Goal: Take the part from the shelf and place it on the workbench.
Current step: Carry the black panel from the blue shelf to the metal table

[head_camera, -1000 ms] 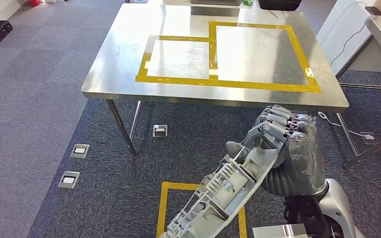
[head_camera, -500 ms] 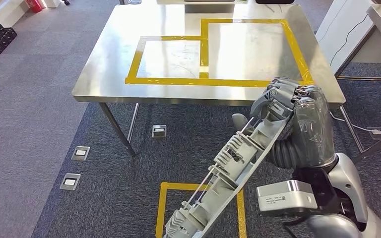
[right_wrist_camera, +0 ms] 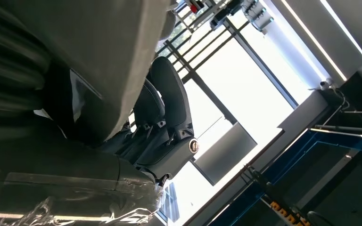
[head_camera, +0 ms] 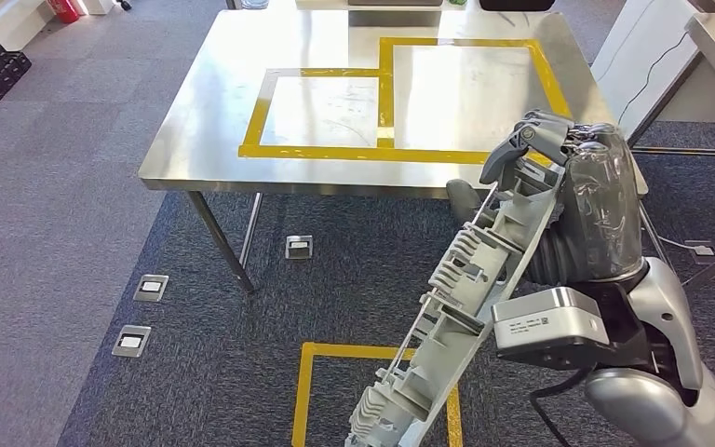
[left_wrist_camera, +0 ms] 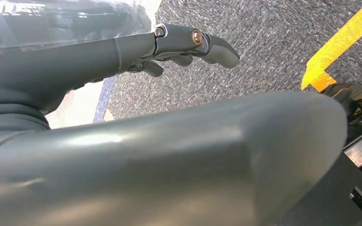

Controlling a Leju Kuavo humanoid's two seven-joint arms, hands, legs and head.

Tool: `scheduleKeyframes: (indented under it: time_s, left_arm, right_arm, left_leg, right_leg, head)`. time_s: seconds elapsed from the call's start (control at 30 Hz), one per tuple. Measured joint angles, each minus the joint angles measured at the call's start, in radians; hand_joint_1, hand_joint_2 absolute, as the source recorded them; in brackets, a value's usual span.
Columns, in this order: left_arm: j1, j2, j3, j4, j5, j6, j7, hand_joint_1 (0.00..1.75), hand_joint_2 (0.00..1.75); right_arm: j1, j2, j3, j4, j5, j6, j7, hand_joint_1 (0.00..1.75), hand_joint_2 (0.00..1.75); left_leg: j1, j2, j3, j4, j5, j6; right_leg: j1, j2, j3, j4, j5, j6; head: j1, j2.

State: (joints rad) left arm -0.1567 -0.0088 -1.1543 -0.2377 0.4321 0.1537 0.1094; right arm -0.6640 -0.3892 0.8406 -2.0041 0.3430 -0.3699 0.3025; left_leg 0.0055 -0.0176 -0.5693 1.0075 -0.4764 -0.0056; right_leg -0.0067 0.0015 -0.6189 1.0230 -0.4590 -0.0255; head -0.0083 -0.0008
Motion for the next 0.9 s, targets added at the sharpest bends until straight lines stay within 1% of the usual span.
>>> scheduleKeyframes:
  time_s: [0.27, 0.3, 0.33, 0.4, 0.43, 0.47, 0.5, 0.53, 0.57, 0.6, 0.63, 0.67, 0.7, 0.73, 0.77, 0.8, 0.83, 0.87, 0.9]
  left_arm:
    - [0.000, 0.000, 0.000, 0.000, -0.001, 0.002, 0.000, 0.00, 1.75]
    - [0.000, 0.001, 0.000, 0.000, -0.001, 0.002, 0.000, 0.00, 1.75]
    - [0.000, 0.001, 0.000, 0.000, -0.001, 0.002, 0.000, 0.00, 1.75]
    - [-0.001, 0.001, 0.000, 0.000, -0.001, 0.002, 0.000, 0.00, 1.75]
    - [-0.002, 0.000, 0.000, 0.000, -0.002, 0.003, 0.000, 0.00, 1.75]
    - [-0.003, -0.001, 0.000, 0.000, -0.002, 0.003, 0.000, 0.00, 1.75]
    - [-0.004, -0.002, 0.000, 0.000, -0.003, 0.004, 0.000, 0.00, 1.75]
    - [-0.005, -0.002, 0.000, 0.000, -0.003, 0.004, 0.000, 0.00, 1.75]
    - [-0.005, -0.003, 0.000, 0.000, -0.004, 0.004, 0.000, 0.00, 1.75]
    - [-0.005, -0.004, 0.000, 0.000, -0.004, 0.004, 0.000, 0.00, 1.75]
    - [-0.004, -0.004, 0.000, 0.000, -0.004, 0.003, 0.000, 0.00, 1.75]
    - [-0.003, -0.005, 0.000, 0.000, -0.004, 0.003, 0.000, 0.00, 1.75]
    - [-0.003, -0.005, 0.000, 0.000, -0.004, 0.003, 0.000, 0.00, 1.75]
    - [-0.004, -0.003, 0.000, 0.000, -0.004, 0.003, 0.000, 0.00, 1.75]
    - [-0.005, -0.003, 0.000, 0.001, -0.004, 0.003, 0.000, 0.00, 1.75]
    - [-0.006, -0.002, 0.000, 0.001, -0.004, 0.003, 0.000, 0.00, 1.75]
    - [-0.006, -0.001, 0.000, 0.001, -0.004, 0.003, 0.000, 0.00, 1.75]
    - [-0.006, -0.002, 0.000, 0.001, -0.004, 0.003, 0.000, 0.00, 1.75]
    - [-0.006, -0.002, 0.000, 0.001, -0.004, 0.003, 0.000, 0.00, 1.75]
  right_arm:
    - [-0.009, -0.002, 0.001, 0.003, -0.008, -0.007, 0.003, 1.75, 1.75]
    - [-0.010, -0.002, 0.001, 0.004, -0.009, -0.008, 0.003, 1.75, 1.75]
    - [-0.011, -0.002, 0.001, 0.004, -0.010, -0.008, 0.003, 1.75, 1.75]
    - [-0.014, -0.003, 0.001, 0.004, -0.010, -0.009, 0.003, 1.75, 1.75]
    - [-0.018, -0.004, 0.000, 0.005, -0.010, -0.010, 0.003, 1.75, 1.75]
    - [-0.022, -0.005, 0.000, 0.005, -0.010, -0.011, 0.003, 1.75, 1.75]
    - [-0.025, -0.006, 0.000, 0.006, -0.010, -0.012, 0.003, 1.75, 1.75]
    - [-0.026, -0.008, 0.000, 0.006, -0.011, -0.012, 0.003, 1.75, 1.75]
    - [-0.025, -0.009, 0.001, 0.007, -0.011, -0.012, 0.003, 1.75, 1.75]
    - [-0.024, -0.010, 0.002, 0.008, -0.011, -0.012, 0.003, 1.75, 1.75]
    - [-0.023, -0.012, 0.002, 0.009, -0.011, -0.012, 0.003, 1.75, 1.75]
    - [-0.024, -0.013, 0.002, 0.010, -0.012, -0.012, 0.003, 1.75, 1.75]
    - [-0.025, -0.013, 0.002, 0.010, -0.012, -0.012, 0.003, 1.75, 1.75]
    - [-0.027, -0.013, 0.003, 0.011, -0.012, -0.012, 0.003, 1.75, 1.75]
    - [-0.027, -0.013, 0.003, 0.012, -0.012, -0.013, 0.003, 1.75, 1.75]
    - [-0.025, -0.014, 0.003, 0.013, -0.013, -0.012, 0.003, 1.75, 1.75]
    - [-0.024, -0.014, 0.004, 0.014, -0.014, -0.012, 0.003, 1.75, 1.75]
    - [-0.022, -0.015, 0.004, 0.014, -0.014, -0.012, 0.003, 1.75, 1.75]
    - [-0.022, -0.015, 0.003, 0.015, -0.014, -0.011, 0.003, 1.75, 1.75]
  left_leg:
    - [-0.002, 0.000, 0.000, 0.001, 0.000, 0.000]
    - [-0.002, 0.000, -0.001, 0.003, -0.001, 0.002]
    - [-0.004, 0.000, 0.000, 0.002, -0.001, 0.007]
    - [-0.003, 0.001, 0.015, -0.025, 0.011, 0.021]
    - [0.001, 0.002, 0.028, -0.047, 0.021, 0.027]
    - [0.006, 0.003, 0.040, -0.066, 0.029, 0.029]
    - [0.011, 0.004, 0.047, -0.075, 0.032, 0.027]
    - [0.014, 0.004, 0.051, -0.079, 0.032, 0.027]
    - [0.018, 0.004, 0.053, -0.078, 0.029, 0.023]
    - [0.023, 0.003, 0.055, -0.076, 0.025, 0.018]
    - [0.029, 0.002, 0.057, -0.071, 0.019, 0.011]
    - [0.037, 0.001, 0.059, -0.063, 0.010, 0.002]
    - [0.044, 0.000, 0.060, -0.050, -0.001, -0.010]
    - [0.047, -0.001, 0.055, -0.035, -0.014, -0.022]
    - [0.048, -0.002, 0.050, -0.020, -0.025, -0.034]
    - [0.047, -0.003, 0.045, -0.009, -0.034, -0.043]
    - [0.046, -0.004, 0.043, -0.005, -0.038, -0.049]
    - [0.047, -0.005, 0.045, -0.004, -0.041, -0.053]
    - [0.049, -0.003, 0.046, -0.002, -0.045, -0.055]
  right_leg:
    - [-0.002, 0.000, 0.001, -0.001, 0.001, 0.002]
    - [-0.004, 0.000, 0.001, -0.003, 0.003, 0.004]
    - [-0.006, -0.001, 0.003, -0.008, 0.005, 0.007]
    - [-0.007, -0.001, 0.010, -0.021, 0.010, 0.016]
    - [-0.005, 0.000, 0.009, -0.013, 0.003, 0.018]
    - [-0.004, 0.001, -0.003, 0.014, -0.012, 0.022]
    - [-0.007, 0.002, -0.027, 0.064, -0.035, 0.026]
    - [-0.010, 0.002, -0.059, 0.128, -0.061, 0.032]
    - [-0.015, 0.002, -0.092, 0.186, -0.079, 0.039]
    - [-0.021, 0.002, -0.114, 0.220, -0.081, 0.047]
    - [-0.028, 0.002, -0.120, 0.219, -0.063, 0.056]
    - [-0.034, 0.001, -0.107, 0.180, -0.030, 0.065]
    - [-0.042, 0.000, -0.082, 0.119, 0.007, 0.076]
    - [-0.046, 0.003, -0.059, 0.066, 0.029, 0.085]
    - [-0.050, 0.005, -0.044, 0.032, 0.036, 0.082]
    - [-0.051, 0.008, -0.039, 0.020, 0.031, 0.074]
    - [-0.049, 0.011, -0.042, 0.027, 0.018, 0.060]
    - [-0.049, 0.012, -0.044, 0.033, 0.012, 0.043]
    - [-0.048, 0.011, -0.043, 0.035, 0.007, 0.034]
  head:
    - [0.000, 0.000]
    - [0.000, 0.000]
    - [0.000, 0.000]
    - [-0.004, 0.000]
    - [-0.004, 0.000]
    - [-0.003, 0.000]
    - [0.000, 0.000]
    - [0.003, 0.000]
    - [0.005, 0.000]
    - [0.006, 0.000]
    - [0.007, 0.000]
    - [0.007, 0.000]
    - [0.009, 0.000]
    - [0.016, 0.000]
    - [0.022, 0.000]
    - [0.024, 0.000]
    - [0.023, 0.000]
    - [0.016, 0.000]
    - [0.008, 0.000]
